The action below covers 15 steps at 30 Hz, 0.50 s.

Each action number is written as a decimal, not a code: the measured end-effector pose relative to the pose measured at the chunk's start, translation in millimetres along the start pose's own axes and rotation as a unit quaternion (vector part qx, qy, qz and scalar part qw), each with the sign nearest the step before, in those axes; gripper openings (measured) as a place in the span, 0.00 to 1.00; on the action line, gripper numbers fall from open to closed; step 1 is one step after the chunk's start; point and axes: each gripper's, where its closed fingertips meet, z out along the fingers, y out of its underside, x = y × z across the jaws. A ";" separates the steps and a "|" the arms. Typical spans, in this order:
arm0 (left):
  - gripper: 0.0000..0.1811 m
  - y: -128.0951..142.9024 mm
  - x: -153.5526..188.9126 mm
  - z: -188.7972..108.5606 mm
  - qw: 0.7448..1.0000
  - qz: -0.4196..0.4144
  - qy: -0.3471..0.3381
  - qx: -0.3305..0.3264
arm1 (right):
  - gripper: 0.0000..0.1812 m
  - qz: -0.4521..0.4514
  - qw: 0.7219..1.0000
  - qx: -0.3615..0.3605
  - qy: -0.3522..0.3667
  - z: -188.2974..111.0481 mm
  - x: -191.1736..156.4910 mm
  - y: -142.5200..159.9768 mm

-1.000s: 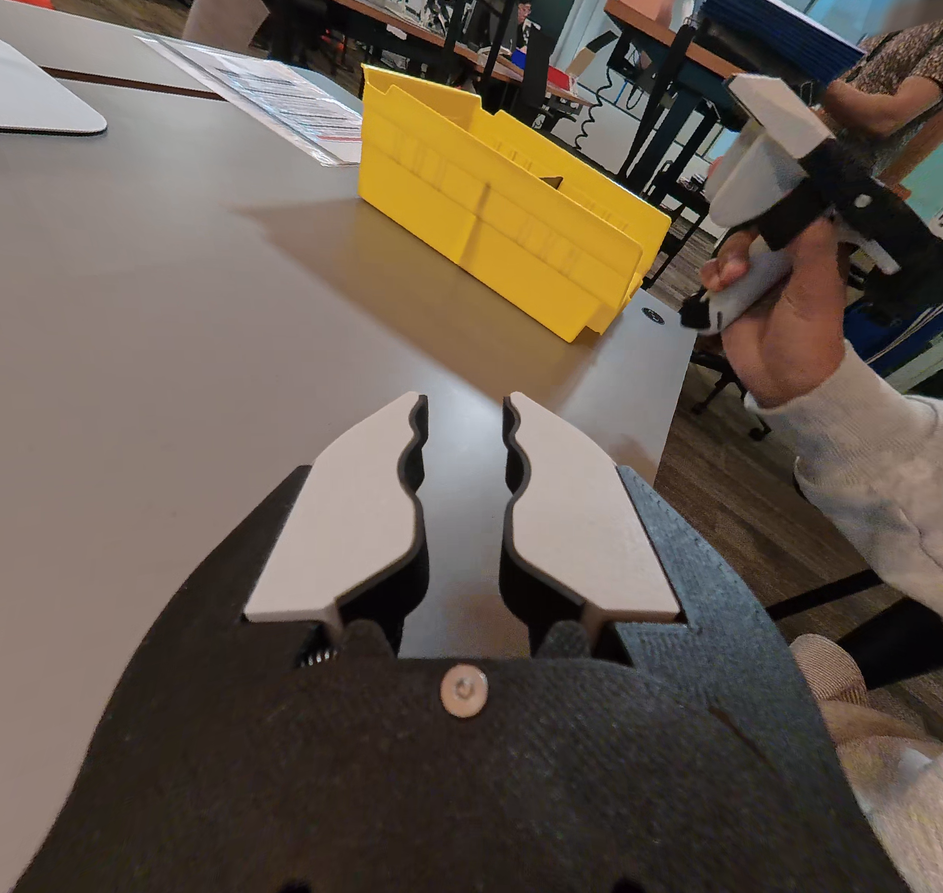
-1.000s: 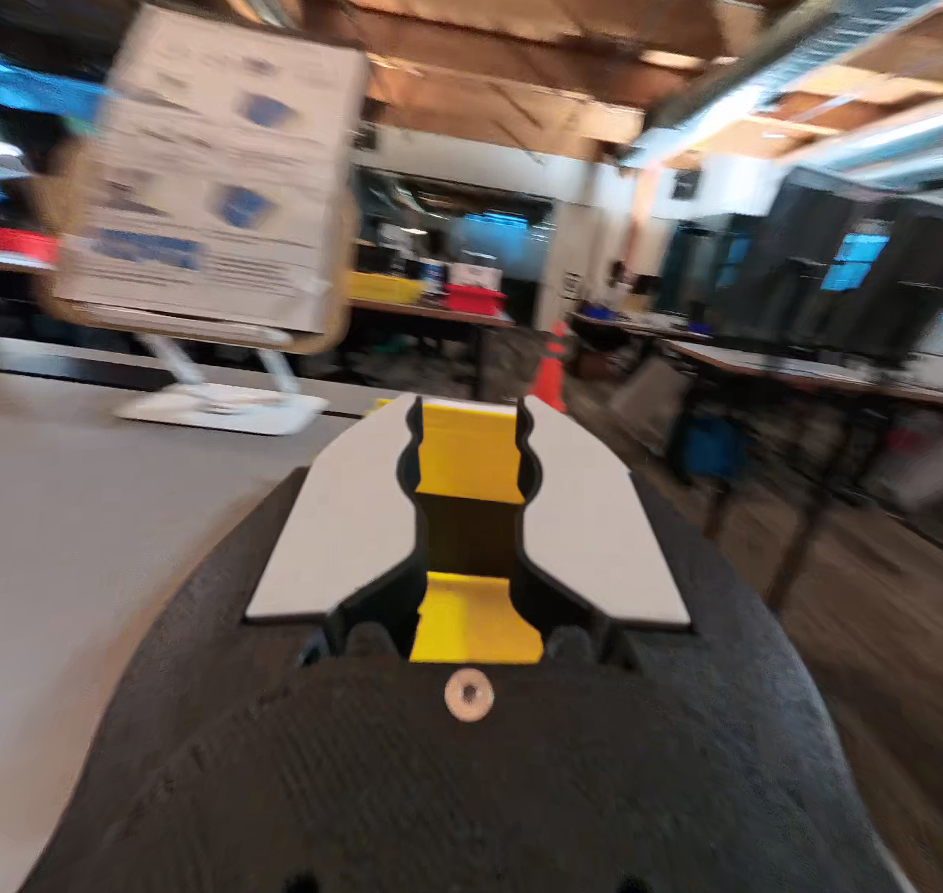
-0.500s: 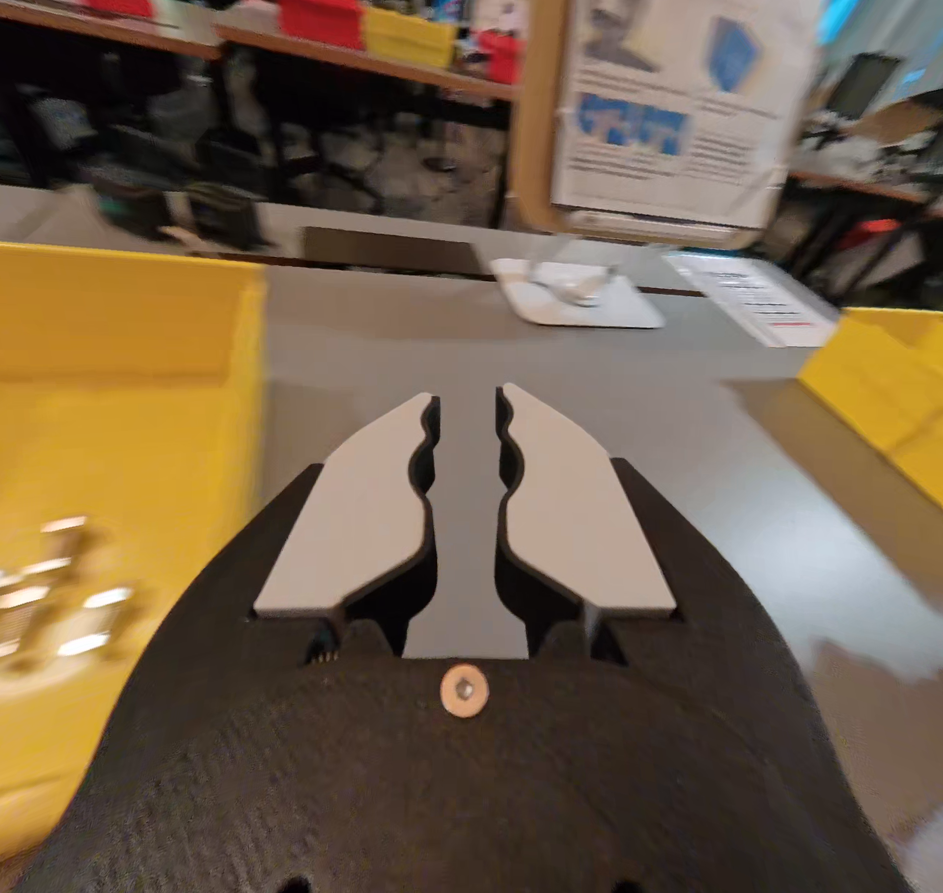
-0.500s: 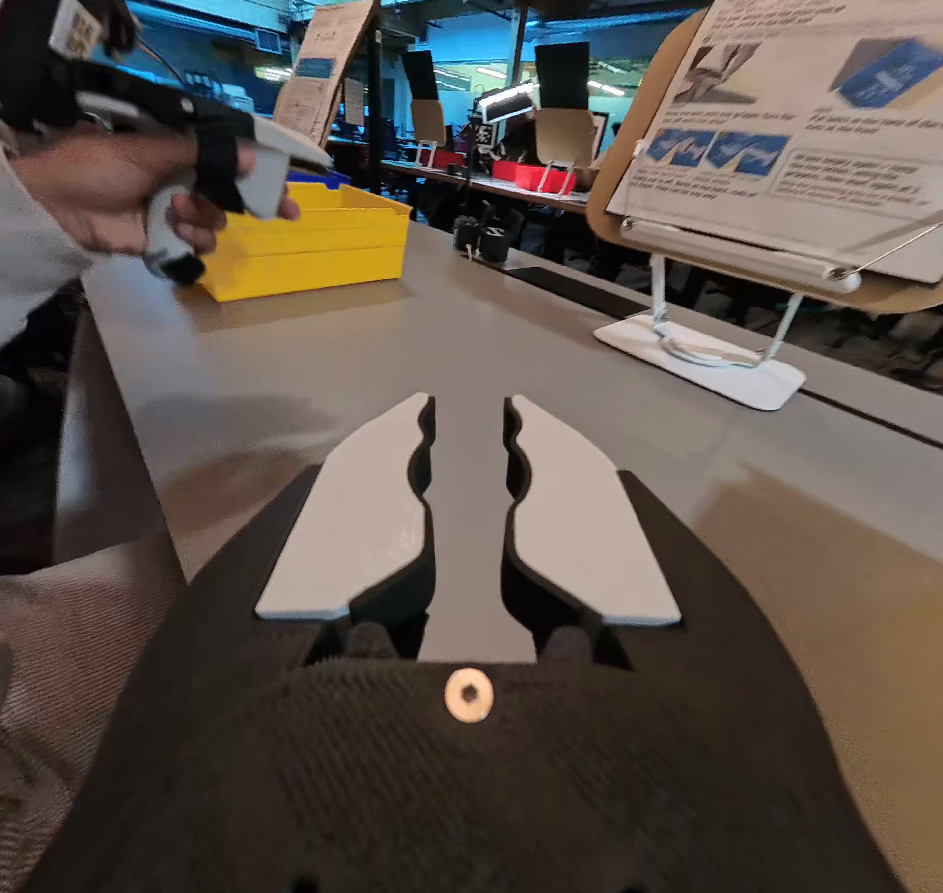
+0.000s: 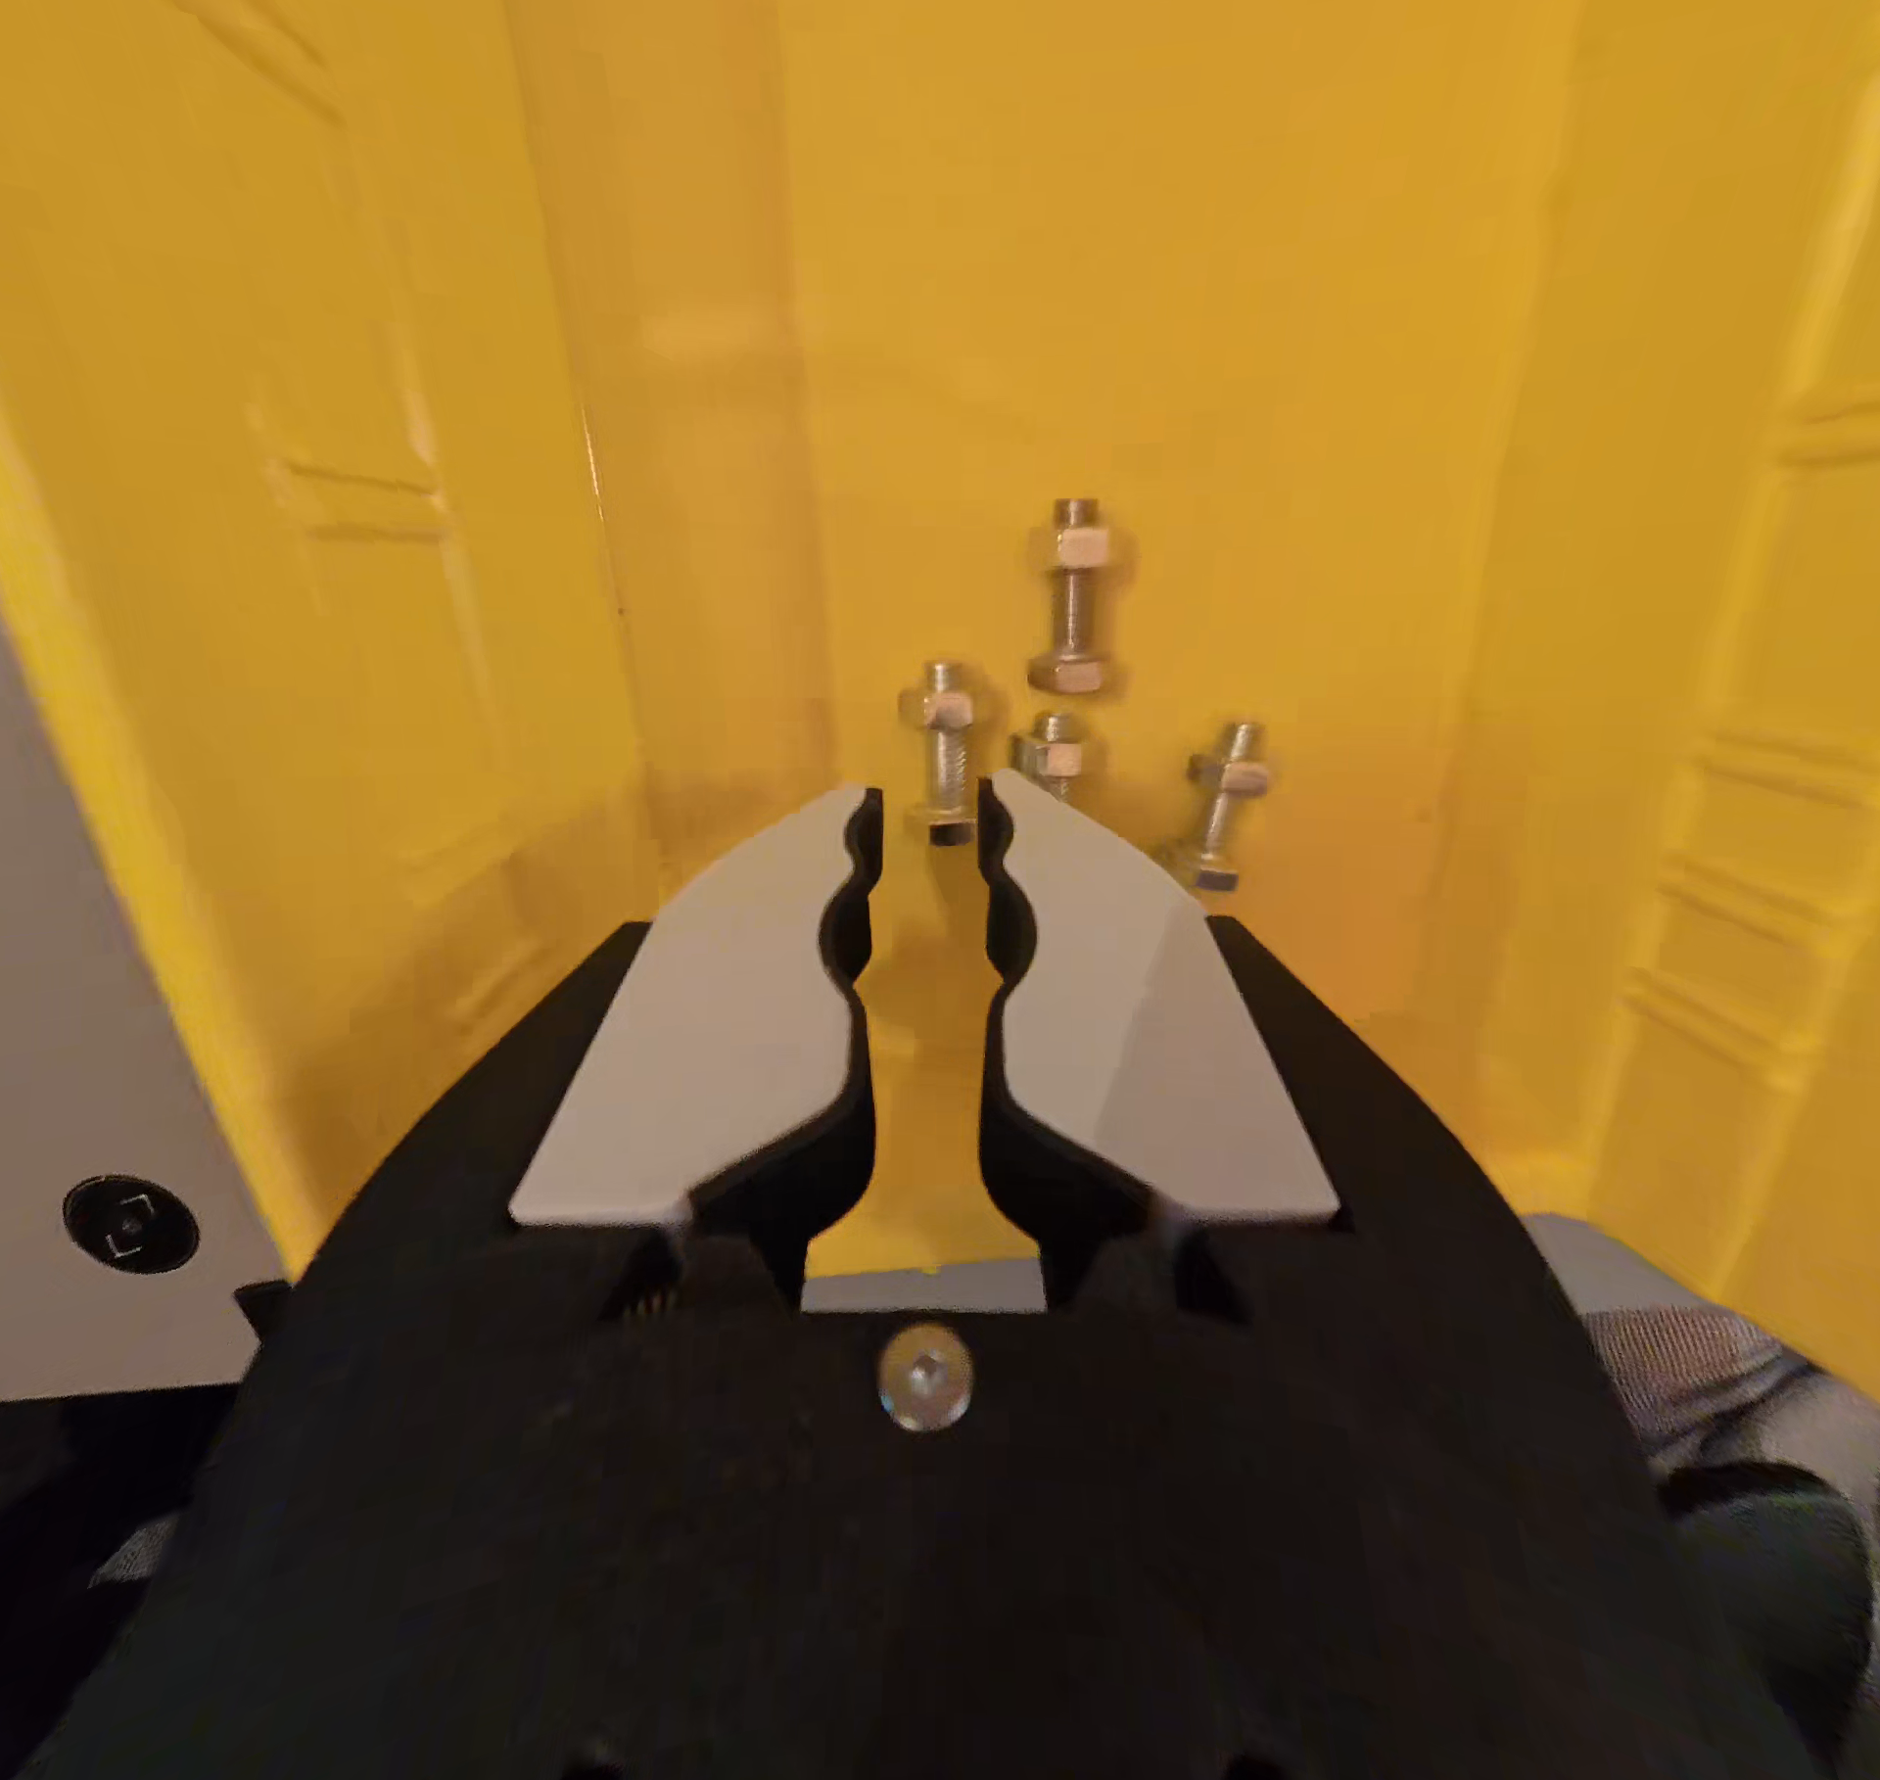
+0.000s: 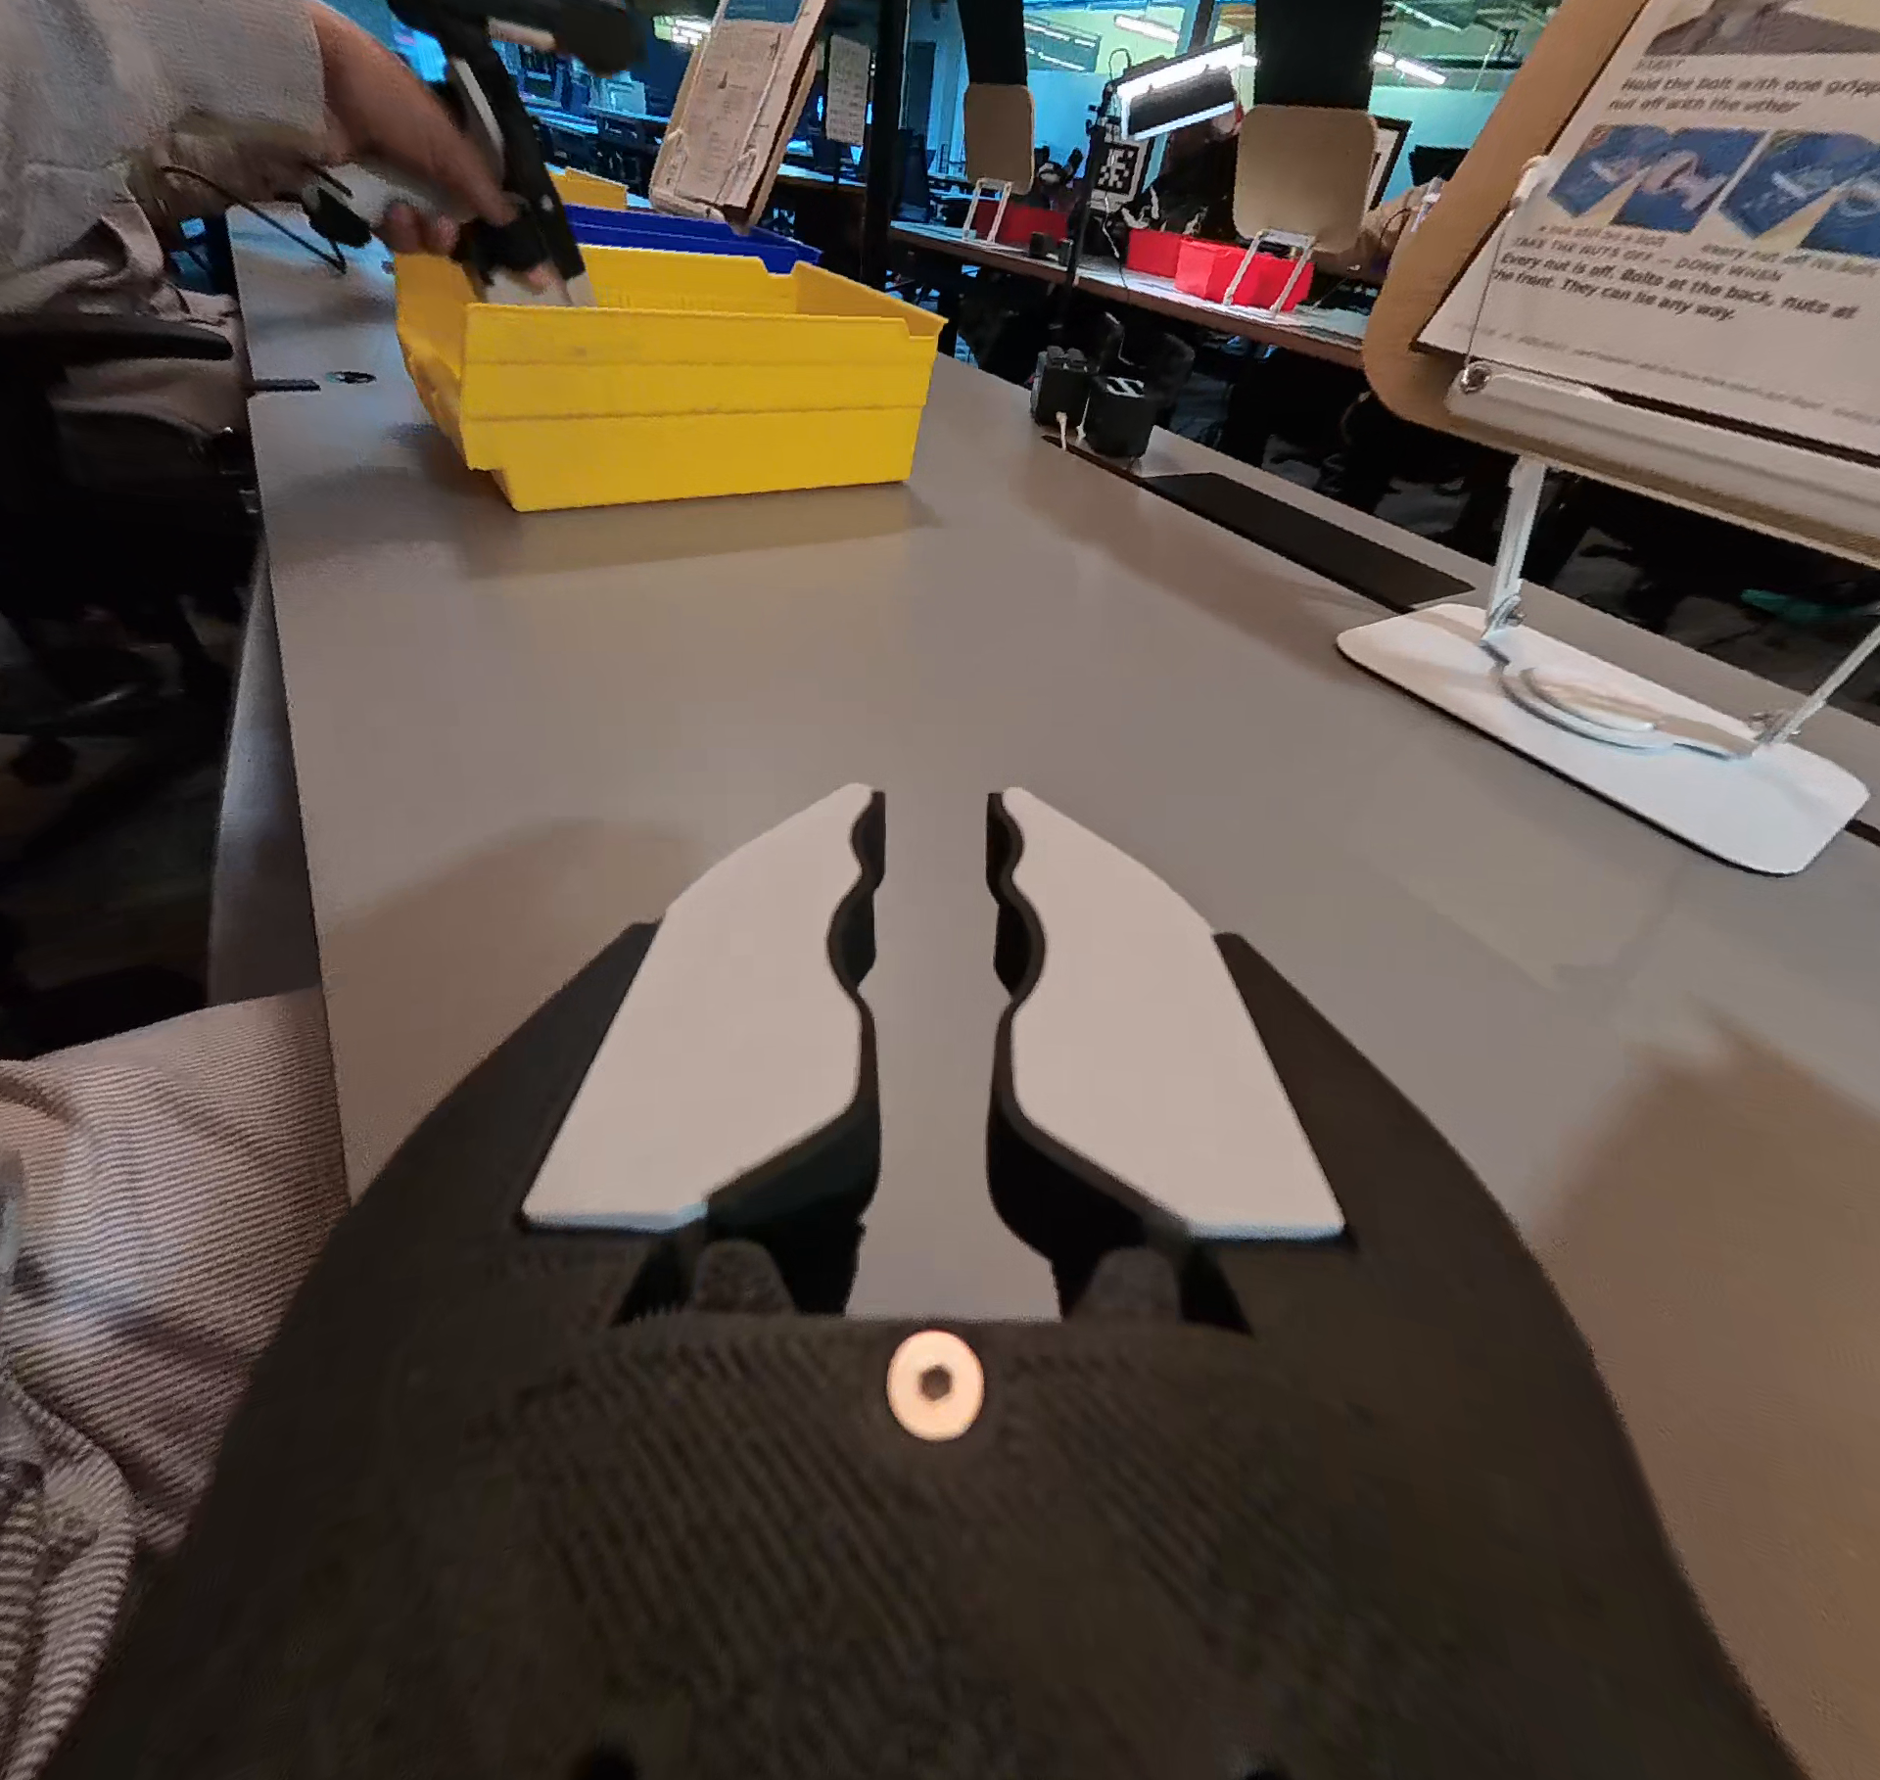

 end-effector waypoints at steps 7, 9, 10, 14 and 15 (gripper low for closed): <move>0.14 12.0 6.9 6.9 0.999 -0.005 0.035 -0.024 | 0.10 0.000 1.000 0.006 0.010 -2.1 7.8 -0.2; 0.14 18.3 4.9 12.9 0.999 -0.004 0.030 -0.045 | 0.10 -0.001 1.000 0.004 0.009 -1.8 7.1 0.1; 0.14 20.9 3.1 15.3 0.998 -0.001 0.024 -0.053 | 0.10 -0.003 1.000 0.004 0.009 -1.6 6.6 0.2; 0.14 17.6 3.2 19.5 0.999 -0.005 0.027 -0.046 | 0.10 -0.011 1.000 0.001 0.009 -1.2 4.6 0.9; 0.13 17.6 3.5 21.3 0.998 -0.006 0.029 -0.046 | 0.10 -0.013 1.000 0.000 0.010 -1.2 4.3 1.2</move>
